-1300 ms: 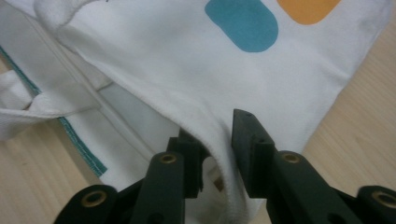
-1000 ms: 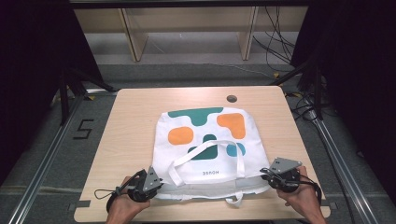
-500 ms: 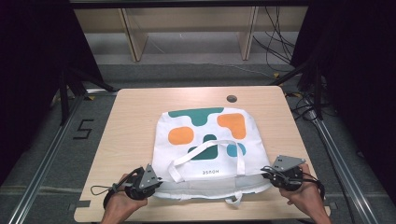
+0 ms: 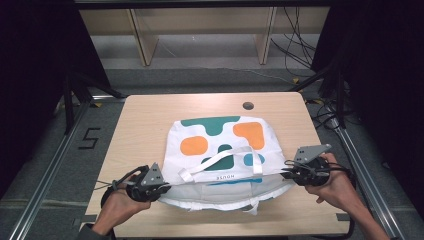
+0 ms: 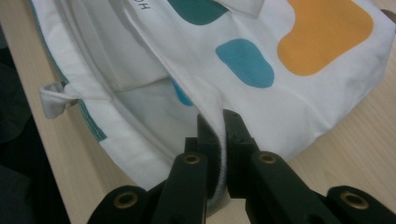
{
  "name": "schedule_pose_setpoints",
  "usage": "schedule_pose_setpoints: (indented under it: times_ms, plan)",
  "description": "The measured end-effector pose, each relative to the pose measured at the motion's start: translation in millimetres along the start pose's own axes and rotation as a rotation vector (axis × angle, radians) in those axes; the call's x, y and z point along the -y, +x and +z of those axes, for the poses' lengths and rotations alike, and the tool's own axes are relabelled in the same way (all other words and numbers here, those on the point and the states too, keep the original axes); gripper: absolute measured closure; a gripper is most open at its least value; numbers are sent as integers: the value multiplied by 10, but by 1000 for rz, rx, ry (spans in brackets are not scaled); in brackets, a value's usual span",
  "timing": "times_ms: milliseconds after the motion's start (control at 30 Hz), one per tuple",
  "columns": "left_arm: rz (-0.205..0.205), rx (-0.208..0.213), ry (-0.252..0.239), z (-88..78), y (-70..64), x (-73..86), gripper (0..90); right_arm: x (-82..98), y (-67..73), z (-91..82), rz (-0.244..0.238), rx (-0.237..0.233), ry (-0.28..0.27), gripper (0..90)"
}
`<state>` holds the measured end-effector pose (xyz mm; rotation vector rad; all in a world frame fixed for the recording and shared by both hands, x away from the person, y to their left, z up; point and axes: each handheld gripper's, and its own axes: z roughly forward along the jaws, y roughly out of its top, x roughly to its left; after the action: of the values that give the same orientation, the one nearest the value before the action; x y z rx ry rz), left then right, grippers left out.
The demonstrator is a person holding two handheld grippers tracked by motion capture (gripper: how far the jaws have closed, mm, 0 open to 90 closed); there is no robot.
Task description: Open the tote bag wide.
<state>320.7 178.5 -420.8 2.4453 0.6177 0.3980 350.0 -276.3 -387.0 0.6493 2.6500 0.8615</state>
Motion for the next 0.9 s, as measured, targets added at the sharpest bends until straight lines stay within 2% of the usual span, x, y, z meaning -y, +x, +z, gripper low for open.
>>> schedule_pose_setpoints:
  times_ms: [67,100,133,167,200,233,367,400,433,467,533,567,600,633,667,700,733,767,800,833,867,900]
  plan:
    - [-2,-16,2,-43,27,-60,866,-24,-6,-17,-1,-11,6,879]
    - [29,-5,25,-78,58,-96,866,-67,-15,-41,-5,-21,19,880]
    - [37,13,38,-128,98,-155,867,-134,-37,-85,-8,-31,50,881]
    - [37,13,38,-128,98,-155,867,-160,-44,-115,12,-26,64,881]
    - [39,24,45,-181,152,-220,867,-195,-57,-141,20,-24,71,881]
    - [47,34,55,-216,182,-257,866,-235,-86,-184,8,-63,75,882]
    - [54,52,64,-344,271,-380,866,-347,-156,-258,-29,-67,63,883]
    - [51,51,57,-436,346,-474,866,-409,-180,-336,-8,-67,73,884]
    - [51,51,57,-436,346,-474,866,-409,-180,-336,-8,-67,73,884]
    - [52,46,61,-490,383,-537,866,-441,-185,-373,19,-75,69,884]
    - [65,18,64,-574,442,-646,866,-529,-223,-452,-9,-68,72,884]
    - [78,-1,69,-647,501,-745,867,-621,-253,-529,-38,-37,67,885]
    - [78,-1,69,-647,501,-745,867,-621,-253,-529,-38,-37,67,885]
    - [81,-12,77,-701,535,-812,867,-656,-266,-561,-42,-33,71,885]
    - [78,-28,66,-767,576,-888,868,-760,-308,-667,-42,-12,66,885]
    - [78,-28,66,-767,576,-888,868,-760,-308,-667,-42,-12,66,885]
    - [72,-20,62,-818,601,-933,868,-835,-332,-755,-2,-9,47,885]
    - [58,-10,47,-856,616,-965,868,-835,-332,-755,-2,-9,47,885]
    - [46,6,46,-919,637,-1021,869,-906,-392,-845,-3,4,45,886]
    - [46,6,46,-919,637,-1021,869,-906,-392,-845,-3,4,45,886]
    - [60,7,57,-984,652,-1091,869,-976,-419,-919,-8,13,43,886]
    - [53,9,60,-1009,650,-1119,869,-1000,-425,-943,-11,15,47,886]
